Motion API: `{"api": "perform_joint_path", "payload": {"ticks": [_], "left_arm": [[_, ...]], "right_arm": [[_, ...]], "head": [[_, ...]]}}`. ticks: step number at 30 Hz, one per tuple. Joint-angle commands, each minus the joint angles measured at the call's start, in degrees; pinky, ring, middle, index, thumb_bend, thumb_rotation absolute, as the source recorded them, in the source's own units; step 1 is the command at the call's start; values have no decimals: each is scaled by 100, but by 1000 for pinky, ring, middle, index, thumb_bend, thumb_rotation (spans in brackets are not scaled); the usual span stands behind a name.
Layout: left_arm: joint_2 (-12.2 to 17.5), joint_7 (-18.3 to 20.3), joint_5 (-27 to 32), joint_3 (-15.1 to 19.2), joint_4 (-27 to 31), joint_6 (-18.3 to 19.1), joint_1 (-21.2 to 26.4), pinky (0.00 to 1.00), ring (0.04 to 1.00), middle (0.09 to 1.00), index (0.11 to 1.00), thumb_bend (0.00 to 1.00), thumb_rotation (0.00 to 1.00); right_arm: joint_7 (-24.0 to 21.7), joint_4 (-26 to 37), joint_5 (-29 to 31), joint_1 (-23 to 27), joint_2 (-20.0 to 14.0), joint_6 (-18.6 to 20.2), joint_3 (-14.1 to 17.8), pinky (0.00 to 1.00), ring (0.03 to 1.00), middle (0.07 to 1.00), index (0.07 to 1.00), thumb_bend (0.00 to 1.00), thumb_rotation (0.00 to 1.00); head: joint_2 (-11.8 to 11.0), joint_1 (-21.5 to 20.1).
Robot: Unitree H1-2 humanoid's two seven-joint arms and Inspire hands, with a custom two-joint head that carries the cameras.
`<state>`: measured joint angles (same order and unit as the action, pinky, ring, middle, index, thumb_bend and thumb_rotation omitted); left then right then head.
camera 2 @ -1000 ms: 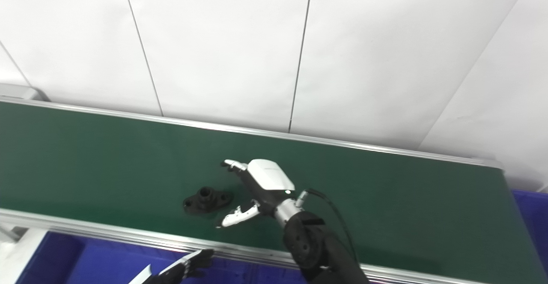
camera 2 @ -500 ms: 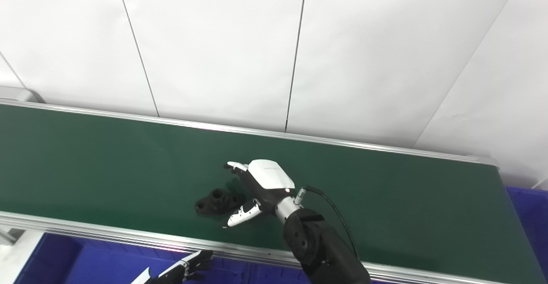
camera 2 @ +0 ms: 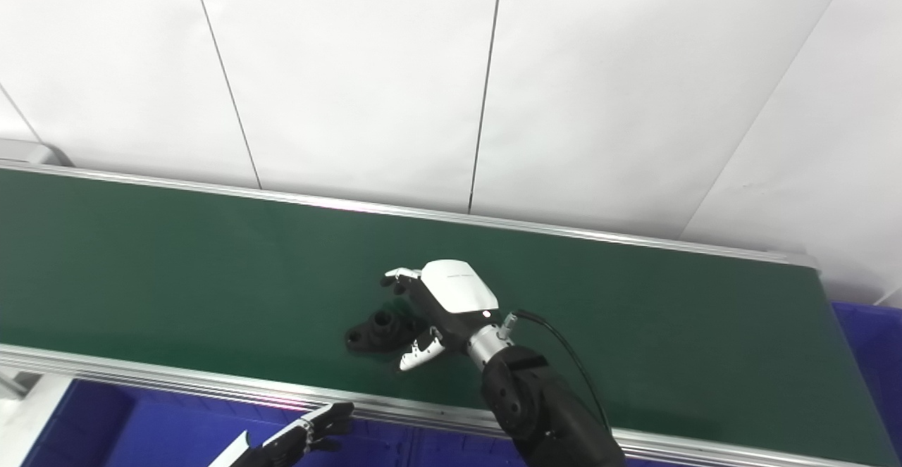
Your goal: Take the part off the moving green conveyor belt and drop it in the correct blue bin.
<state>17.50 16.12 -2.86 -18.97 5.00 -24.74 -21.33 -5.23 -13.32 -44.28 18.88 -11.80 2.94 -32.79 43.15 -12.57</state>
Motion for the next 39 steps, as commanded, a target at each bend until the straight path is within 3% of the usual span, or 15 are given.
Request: {"api": "perform_joint_path", "payload": {"ticks": [1, 2, 3, 4, 6, 10, 18, 23, 27, 32, 34, 39], "left_arm": [[5, -47, 20, 43, 200, -212, -17, 822, 882, 912, 913, 862, 526], [1, -31, 39, 46, 202, -212, -12, 821, 881, 912, 913, 861, 524], [-3, -19, 52, 50, 202, -211, -8, 815, 879, 912, 912, 862, 523], [-9, -5, 66, 54, 202, -213, -3, 816, 878, 912, 913, 864, 522], [-24, 7, 85, 65, 206, -216, -1, 818, 879, 912, 913, 867, 521], [-42, 30, 132, 80, 208, -216, 10, 826, 884, 914, 914, 864, 516], [-64, 28, 152, 113, 253, -216, 9, 831, 888, 917, 917, 858, 509], [-78, 29, 154, 125, 237, -210, 28, 828, 880, 909, 914, 860, 505], [-87, 28, 179, 137, 217, -215, 33, 818, 874, 907, 910, 861, 498], [-81, 24, 152, 147, 215, -216, 31, 810, 871, 907, 911, 852, 496], [-82, 25, 154, 149, 216, -216, 23, 816, 874, 909, 912, 849, 489], [-68, 61, 226, 156, 213, -215, 14, 835, 886, 913, 914, 847, 492]], "right_arm": [[-230, 80, -67, -112, 22, -225, -224, 328, 385, 500, 697, 565, 7], [-265, 109, -99, -107, -7, -196, -251, 300, 358, 489, 686, 559, 3], [-284, 128, -118, -103, -28, -178, -271, 282, 345, 482, 572, 538, 1], [-316, 153, -125, -98, -57, -172, -284, 288, 355, 481, 525, 530, 0], [-404, 212, -99, -97, -97, -135, -281, 301, 371, 482, 503, 526, 0], [-585, 307, -49, -122, -142, -79, -253, 363, 428, 486, 493, 524, 0], [-460, 216, 40, -265, -144, -242, -265, 319, 388, 483, 492, 524, 0], [-433, 158, 92, -325, -149, -289, -301, 380, 397, 485, 547, 510, 0], [-302, 220, 20, -349, -181, -353, -325, 315, 408, 521, 497, 513, 0], [-241, 751, -15, -497, -225, -211, -181, 247, 403, 512, 493, 515, 0], [-245, 989, -55, -571, -243, -162, -106, 285, 409, 516, 493, 514, 0], [-265, 1779, -103, -812, -278, -122, 206, 244, 407, 507, 493, 514, 0]], "head": [[5, 6], [7, -19], [7, -19], [11, -38], [22, -54], [61, -90], [101, -98], [76, -91], [68, -98], [60, -80], [60, -65], [56, -79]]}}
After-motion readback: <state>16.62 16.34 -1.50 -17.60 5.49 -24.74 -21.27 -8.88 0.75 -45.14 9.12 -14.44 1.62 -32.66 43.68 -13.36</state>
